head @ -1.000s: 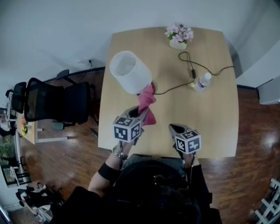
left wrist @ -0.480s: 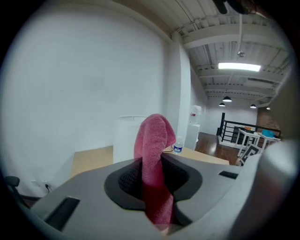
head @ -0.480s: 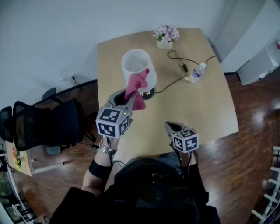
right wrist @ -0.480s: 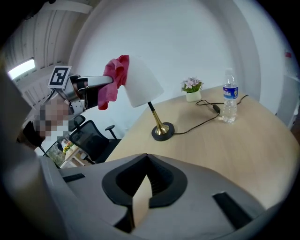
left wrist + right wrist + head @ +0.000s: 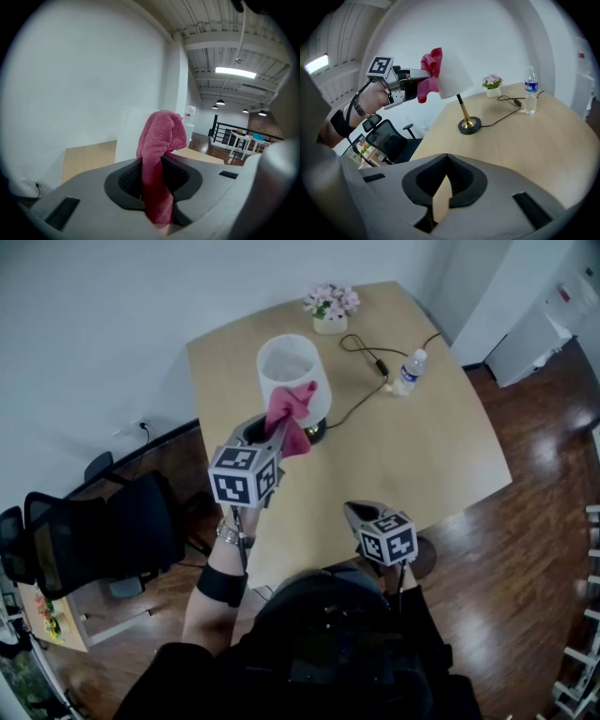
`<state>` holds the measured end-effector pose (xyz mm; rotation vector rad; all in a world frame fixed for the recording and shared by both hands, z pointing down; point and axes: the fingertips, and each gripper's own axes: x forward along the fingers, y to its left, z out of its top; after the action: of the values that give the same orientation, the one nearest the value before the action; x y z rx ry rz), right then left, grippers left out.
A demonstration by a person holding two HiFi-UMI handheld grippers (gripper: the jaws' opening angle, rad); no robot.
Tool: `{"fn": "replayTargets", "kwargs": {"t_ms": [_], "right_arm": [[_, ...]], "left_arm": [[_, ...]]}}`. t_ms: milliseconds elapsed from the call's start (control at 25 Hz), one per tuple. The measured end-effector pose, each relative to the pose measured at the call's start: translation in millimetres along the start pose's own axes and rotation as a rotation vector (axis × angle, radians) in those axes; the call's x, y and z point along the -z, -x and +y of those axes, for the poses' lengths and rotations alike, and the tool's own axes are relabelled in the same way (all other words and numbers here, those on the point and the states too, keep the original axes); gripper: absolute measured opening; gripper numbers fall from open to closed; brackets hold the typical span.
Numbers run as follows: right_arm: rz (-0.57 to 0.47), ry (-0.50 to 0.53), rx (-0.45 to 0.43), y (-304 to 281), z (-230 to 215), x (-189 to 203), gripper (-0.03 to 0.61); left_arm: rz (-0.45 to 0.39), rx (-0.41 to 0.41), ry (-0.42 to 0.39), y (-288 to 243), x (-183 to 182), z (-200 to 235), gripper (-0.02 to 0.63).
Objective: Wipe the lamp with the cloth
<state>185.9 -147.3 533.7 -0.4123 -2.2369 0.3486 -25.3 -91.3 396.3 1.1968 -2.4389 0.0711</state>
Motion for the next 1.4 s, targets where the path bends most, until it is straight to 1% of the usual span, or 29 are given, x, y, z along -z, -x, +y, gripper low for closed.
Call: {"fn": "replayTargets", "kwargs": {"t_ms": [160, 360, 520, 640, 760, 840, 920, 1000, 1120, 1280, 1400], "right_arm": [[-0.001, 0.006, -0.035, -9.2, 1.6, -5.7, 0.005], [0.018, 0.005, -0.102, -24.5, 7.0, -4.8, 0.005], [0.035, 0.003, -0.139, -36.3, 4.1, -2.7, 0.005], [0.047, 0.007, -0.14, -44.7, 4.3, 1.5, 0.005], [0.044, -0.004, -0.123, -51.9, 12.1, 5.9, 0.005], [0.044, -0.013, -0.101, -56.3, 21.4, 10.7, 0.005], [0.048, -0.022, -0.072, -61.0, 33.2, 16.5, 0.005], [0.047, -0.033, -0.035, -66.6, 45.5, 21.9, 0.005], [0.012, -0.077, 0.036, -72.6, 67.8, 25.6, 0.005], [-0.067, -0.166, 0.138, -76.2, 106.2, 27.8, 0.005], [-0.097, -0.196, 0.17, -81.8, 130.1, 30.2, 0.005]], "left_arm": [[0.051, -0.02, 0.039, -1.0, 22.0, 2.3, 0.098], [0.145, -0.054, 0.055, -11.7, 58.4, 11.1, 0.098], [0.203, -0.077, 0.066, -22.6, 78.5, 16.3, 0.098], [0.25, -0.071, 0.077, -28.3, 98.4, 17.4, 0.098], [0.303, -0.048, 0.078, -32.0, 124.9, 22.0, 0.098], [0.34, -0.019, 0.078, -33.8, 145.3, 24.7, 0.098], [0.356, 0.023, 0.077, -30.7, 160.4, 25.4, 0.098], [0.341, 0.073, 0.075, -19.6, 163.4, 23.8, 0.098], [0.278, 0.159, 0.051, 11.7, 148.8, 19.7, 0.098], [0.172, 0.271, -0.009, 48.6, 106.7, 25.0, 0.098], [0.101, 0.298, -0.045, 53.3, 65.5, 37.1, 0.098]]}}
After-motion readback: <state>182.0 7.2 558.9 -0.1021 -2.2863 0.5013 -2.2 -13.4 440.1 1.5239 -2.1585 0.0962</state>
